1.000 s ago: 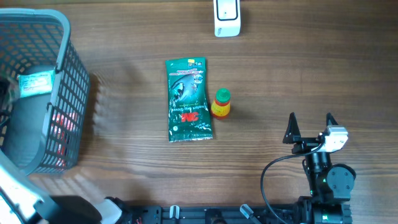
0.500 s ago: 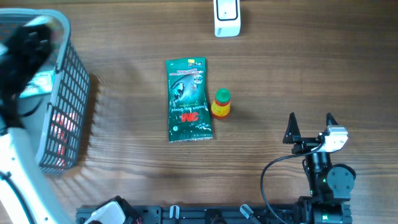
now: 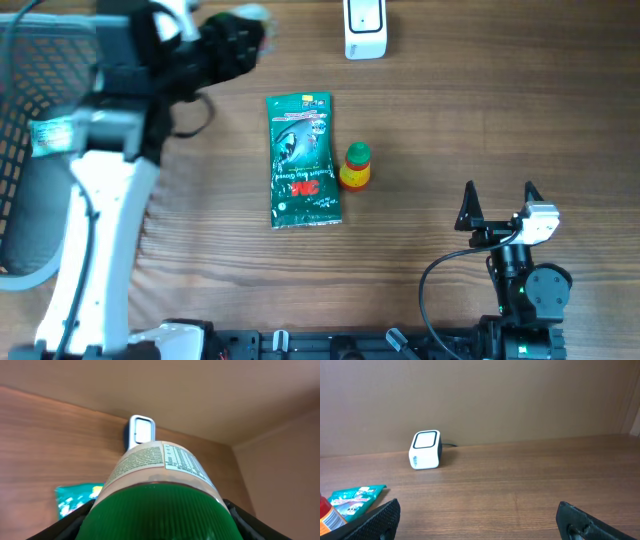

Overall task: Scan the item barcode
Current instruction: 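Carry the green-capped container toward the scanner and set it down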

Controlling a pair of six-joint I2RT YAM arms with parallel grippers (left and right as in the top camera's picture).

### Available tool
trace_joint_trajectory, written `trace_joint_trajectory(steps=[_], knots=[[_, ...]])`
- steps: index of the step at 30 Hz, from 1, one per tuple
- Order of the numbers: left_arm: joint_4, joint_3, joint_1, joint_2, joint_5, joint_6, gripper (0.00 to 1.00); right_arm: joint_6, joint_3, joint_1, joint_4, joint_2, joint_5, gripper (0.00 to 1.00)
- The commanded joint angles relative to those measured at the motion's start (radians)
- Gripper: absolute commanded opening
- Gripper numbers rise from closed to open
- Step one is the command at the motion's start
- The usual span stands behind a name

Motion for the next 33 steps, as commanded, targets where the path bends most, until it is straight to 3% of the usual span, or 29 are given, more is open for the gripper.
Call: trace_joint_trajectory(steps=[1, 4, 12, 25, 33], knots=[[0.082, 0.023, -0.134, 0.084, -0.041, 0.010, 0.72, -0.007, -0.003, -0.002, 0.002, -0.005, 0.014, 1.00], [0.156, 0.023, -0.253, 0.185, -0.105, 0.055, 0.74, -0.007, -0.003, -0.002, 0.002, -0.005, 0.014, 1.00], [0.277, 0.023, -0.377, 0.295, -0.116, 0.055, 0.74, -0.007, -0.003, -0.002, 0.002, -0.005, 0.014, 1.00], [0.260, 0.023, -0.613, 0.350, -0.153, 0.179, 0.75, -0.007, -0.003, -0.002, 0.002, -0.005, 0.014, 1.00], [0.228, 0.023, -0.658, 0.414, -0.220, 0.178, 0.78, -0.007, -0.003, -0.002, 0.002, -0.005, 0.014, 1.00]])
